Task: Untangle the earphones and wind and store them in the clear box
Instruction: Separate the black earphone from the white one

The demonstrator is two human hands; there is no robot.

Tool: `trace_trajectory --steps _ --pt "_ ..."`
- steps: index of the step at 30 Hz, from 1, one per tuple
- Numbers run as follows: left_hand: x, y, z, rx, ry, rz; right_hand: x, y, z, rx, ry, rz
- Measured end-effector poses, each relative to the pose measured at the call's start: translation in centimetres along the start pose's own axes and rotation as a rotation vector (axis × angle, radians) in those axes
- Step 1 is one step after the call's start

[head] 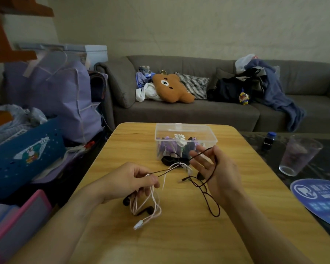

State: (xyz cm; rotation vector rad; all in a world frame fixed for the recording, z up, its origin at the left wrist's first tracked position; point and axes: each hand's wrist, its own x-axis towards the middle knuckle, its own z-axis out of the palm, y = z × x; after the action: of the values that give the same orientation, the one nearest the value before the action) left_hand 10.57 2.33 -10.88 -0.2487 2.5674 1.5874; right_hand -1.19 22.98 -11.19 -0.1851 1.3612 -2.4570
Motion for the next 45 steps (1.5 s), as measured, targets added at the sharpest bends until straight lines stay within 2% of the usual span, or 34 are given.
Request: trace_trajectory --steps 3,7,10,13,16,18,24,27,30,33,36,39,45 --pt "0.3 -0.3 -0.1 -0.06 0.173 0.003 0.0 -0.5 0.1 0.199 -0.018 0.041" --pt "0.6 -0.4 -0.3 -0.228 0.394 0.027 0.1 -0.8 -0.1 0.198 -0.009 0.012" --pt "0.7 -0.3 -0.5 -0.503 0.381 0.011 0.0 -0.5 -0.1 0.157 0.02 0.02" --pt "0.3 -0.1 -0.7 -0.523 0.319 -0.003 -0.1 -0.5 -0.1 0.189 0.025 0.041" --pt "-0.3 0.4 -1.0 -0.669 0.179 -0.043 0.0 -0.8 -0.5 0.255 0.043 0.063" --pt "-0.3 0.6 -1.0 -0.623 0.172 -0.036 0.0 -1.1 -0.6 0.258 0.033 0.055" --pt "0.7 -0.5 -0.2 -0.18 0.589 0.059 -0.3 -1.4 -0.5 0.246 -0.008 0.061" --pt "1.1 -1.1 -0.2 -0.126 0.696 0.054 -0.6 -1.3 -0.3 0.22 -0.053 0.07" --pt "1.3 -0.1 0.3 -0.035 0.782 0.192 -0.9 -1.4 0.2 0.158 -0.178 0.083" --pt "0.5 2.0 2.2 0.018 0.651 0.379 -1.1 -1.0 0.4 0.08 -0.3 0.129" --pt "0.3 2.8 4.5 0.111 0.472 0.431 -1.1 -0.5 0.5 0.028 -0.34 0.136" --pt "0.7 2.9 4.9 0.078 0.444 0.438 -1.3 -0.4 0.3 0.013 -0.318 0.107" --pt "0.3 3.3 4.3 -0.171 0.395 0.421 -1.1 0.2 0.2 0.001 -0.219 0.085"
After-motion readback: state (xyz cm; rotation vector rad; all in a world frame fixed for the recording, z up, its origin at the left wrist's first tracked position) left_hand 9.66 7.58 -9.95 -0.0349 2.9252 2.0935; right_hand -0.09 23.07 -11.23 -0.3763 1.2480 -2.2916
